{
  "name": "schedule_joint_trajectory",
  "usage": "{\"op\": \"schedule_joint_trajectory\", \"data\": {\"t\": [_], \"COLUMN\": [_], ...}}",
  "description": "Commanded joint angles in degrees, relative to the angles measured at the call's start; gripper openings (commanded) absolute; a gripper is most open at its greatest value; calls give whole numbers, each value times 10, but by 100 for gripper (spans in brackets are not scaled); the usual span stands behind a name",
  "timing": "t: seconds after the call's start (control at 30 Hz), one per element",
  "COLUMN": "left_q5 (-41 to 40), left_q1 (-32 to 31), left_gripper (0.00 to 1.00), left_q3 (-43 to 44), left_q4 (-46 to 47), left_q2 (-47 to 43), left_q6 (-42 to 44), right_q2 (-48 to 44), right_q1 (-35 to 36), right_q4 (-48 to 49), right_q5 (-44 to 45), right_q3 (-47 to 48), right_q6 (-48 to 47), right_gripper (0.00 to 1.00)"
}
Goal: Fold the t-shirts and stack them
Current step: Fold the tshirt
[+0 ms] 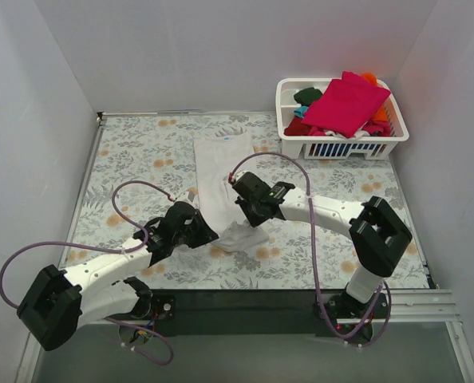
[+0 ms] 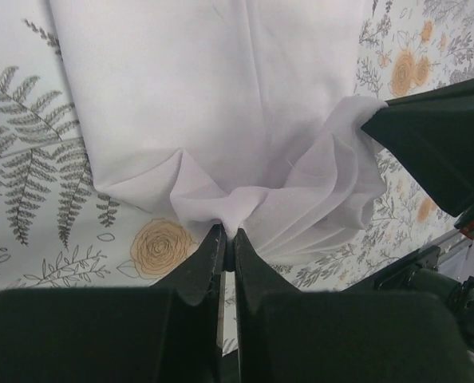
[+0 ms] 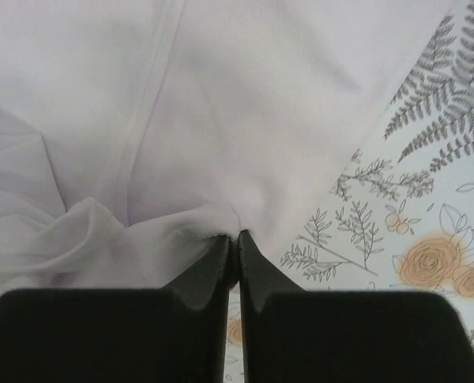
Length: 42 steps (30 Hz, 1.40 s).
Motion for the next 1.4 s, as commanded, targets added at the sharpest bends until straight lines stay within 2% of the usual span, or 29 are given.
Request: {"op": "schedule_joint_trajectory", "data": {"t": [0.0, 0.2, 0.6, 0.97, 1.37], "left_q5": [30, 62, 113, 144, 156], "left_q1": [29, 93, 173, 205, 227], "left_gripper": [0, 0, 0, 0, 0], "left_q3": [35, 60, 118, 180, 238], "left_q4": [23, 38, 57, 82, 90], "left_q2": [11, 39, 142, 236, 284], "left_q6": [43, 74, 120, 144, 157], "right_q2": [24, 70, 137, 203, 240], "right_q1": [-18, -54, -114, -144, -153], "right_q4": [21, 21, 7, -15, -48], "right_q5": [-3, -22, -32, -50, -55], "right_q3": [54, 107, 202, 283, 391], "right_q6": [-35, -63, -103, -125, -148], "right_gripper": [1, 1, 1, 1, 1]}}
